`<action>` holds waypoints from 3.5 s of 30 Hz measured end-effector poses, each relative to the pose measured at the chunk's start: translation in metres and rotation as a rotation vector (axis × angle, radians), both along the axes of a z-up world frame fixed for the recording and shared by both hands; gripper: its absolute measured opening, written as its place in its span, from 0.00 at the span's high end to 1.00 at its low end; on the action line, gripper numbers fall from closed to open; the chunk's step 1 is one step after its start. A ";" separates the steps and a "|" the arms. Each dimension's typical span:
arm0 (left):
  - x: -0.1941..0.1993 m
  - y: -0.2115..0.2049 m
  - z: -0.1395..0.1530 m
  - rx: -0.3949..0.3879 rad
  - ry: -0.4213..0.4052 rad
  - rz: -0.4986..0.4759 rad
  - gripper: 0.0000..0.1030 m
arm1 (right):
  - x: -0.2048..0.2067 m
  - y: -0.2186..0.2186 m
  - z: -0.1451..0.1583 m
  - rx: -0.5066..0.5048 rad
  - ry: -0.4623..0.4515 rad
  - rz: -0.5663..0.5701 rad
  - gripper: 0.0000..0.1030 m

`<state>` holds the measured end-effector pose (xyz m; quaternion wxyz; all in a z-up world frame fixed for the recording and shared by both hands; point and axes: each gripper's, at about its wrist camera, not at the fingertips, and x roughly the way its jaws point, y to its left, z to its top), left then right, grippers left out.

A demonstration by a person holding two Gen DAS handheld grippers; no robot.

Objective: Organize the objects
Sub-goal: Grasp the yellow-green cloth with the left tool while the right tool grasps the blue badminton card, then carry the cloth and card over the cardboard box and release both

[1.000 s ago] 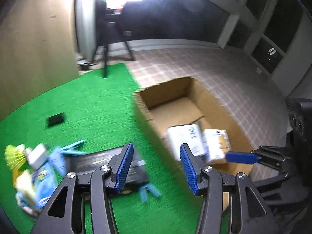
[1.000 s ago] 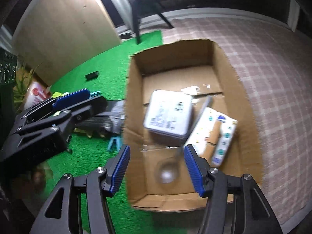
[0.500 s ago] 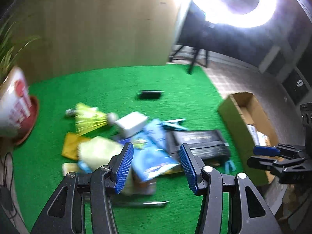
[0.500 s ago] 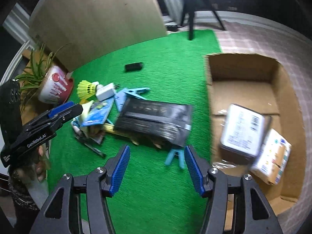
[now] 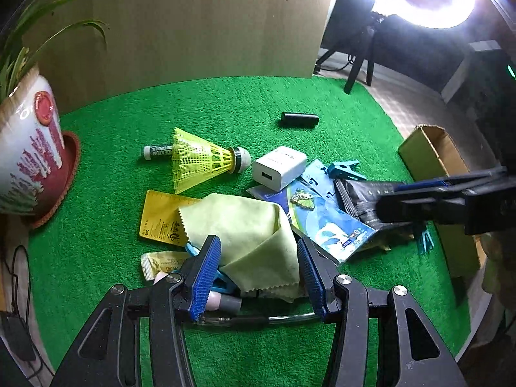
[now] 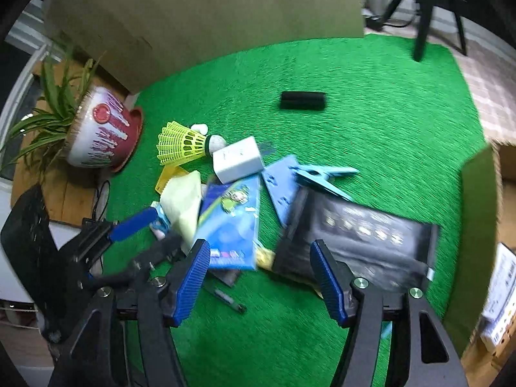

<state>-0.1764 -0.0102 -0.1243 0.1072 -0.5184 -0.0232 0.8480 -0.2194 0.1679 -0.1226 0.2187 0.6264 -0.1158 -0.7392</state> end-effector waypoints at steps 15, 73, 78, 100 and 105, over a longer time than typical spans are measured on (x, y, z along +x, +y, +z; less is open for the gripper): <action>-0.007 -0.005 -0.016 0.019 -0.018 -0.037 0.93 | -0.033 -0.060 -0.030 0.076 -0.126 0.086 0.38; -0.014 0.179 0.081 0.182 0.162 -0.292 0.97 | 0.065 0.185 0.036 0.118 0.094 -0.277 0.50; -0.021 0.237 0.077 0.181 0.154 -0.356 0.97 | 0.083 0.226 0.028 0.138 0.086 -0.341 0.50; -0.036 0.341 0.046 0.121 0.104 -0.419 0.97 | 0.100 0.272 -0.001 0.167 0.066 -0.379 0.49; -0.036 0.343 0.044 0.112 0.105 -0.424 0.97 | 0.097 0.271 -0.001 0.172 0.064 -0.371 0.49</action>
